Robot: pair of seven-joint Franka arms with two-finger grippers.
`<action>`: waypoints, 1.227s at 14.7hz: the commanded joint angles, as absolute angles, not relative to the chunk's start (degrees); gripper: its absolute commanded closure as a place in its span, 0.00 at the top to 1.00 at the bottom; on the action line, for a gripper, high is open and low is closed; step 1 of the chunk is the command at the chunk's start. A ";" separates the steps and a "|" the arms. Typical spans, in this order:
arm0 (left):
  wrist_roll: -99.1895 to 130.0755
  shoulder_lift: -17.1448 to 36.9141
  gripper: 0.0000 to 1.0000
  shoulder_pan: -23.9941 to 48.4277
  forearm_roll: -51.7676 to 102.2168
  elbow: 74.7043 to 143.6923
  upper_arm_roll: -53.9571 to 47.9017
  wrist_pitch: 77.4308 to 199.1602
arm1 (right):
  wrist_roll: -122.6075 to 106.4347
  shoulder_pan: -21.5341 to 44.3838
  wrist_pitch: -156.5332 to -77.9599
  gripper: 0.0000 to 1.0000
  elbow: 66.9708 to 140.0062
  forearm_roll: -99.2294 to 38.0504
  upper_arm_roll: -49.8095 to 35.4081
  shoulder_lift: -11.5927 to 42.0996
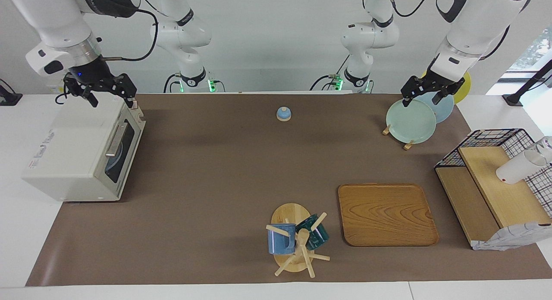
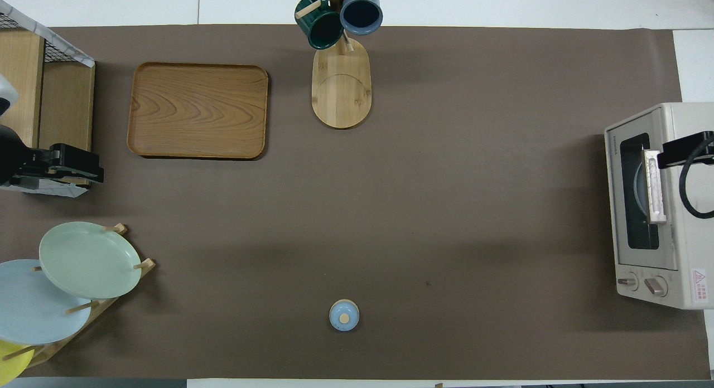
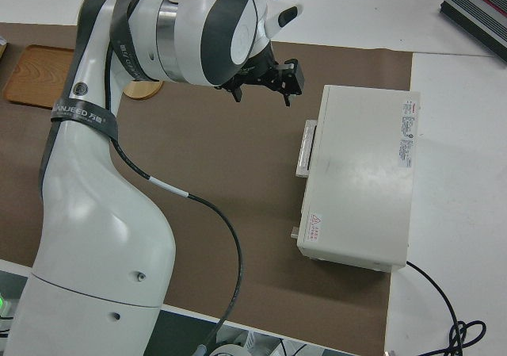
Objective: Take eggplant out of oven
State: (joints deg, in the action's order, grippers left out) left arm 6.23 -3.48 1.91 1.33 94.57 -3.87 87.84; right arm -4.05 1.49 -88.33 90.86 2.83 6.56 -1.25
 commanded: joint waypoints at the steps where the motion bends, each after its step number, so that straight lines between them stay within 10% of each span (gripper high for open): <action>1: 6.24 -4.31 1.00 1.23 1.14 95.45 -4.31 87.98 | -3.87 0.79 -88.86 1.00 92.11 1.14 6.50 -2.29; 7: 6.24 -4.31 1.00 1.23 1.14 95.45 -4.31 87.98 | -4.13 1.49 -89.64 1.00 92.46 1.67 6.24 -2.29; 9: 6.24 -4.31 1.00 1.23 1.14 95.45 -4.31 87.98 | -4.04 1.58 -90.26 0.20 93.42 1.49 6.15 -2.63; 10: 6.24 -4.31 1.00 1.23 1.14 95.45 -4.31 87.98 | -4.30 1.58 -90.35 0.00 94.21 1.49 6.15 -2.90; 18: 6.24 -4.31 1.00 1.23 1.14 95.45 -4.31 87.98 | -3.87 -1.31 -105.73 0.00 112.31 4.22 6.50 -7.65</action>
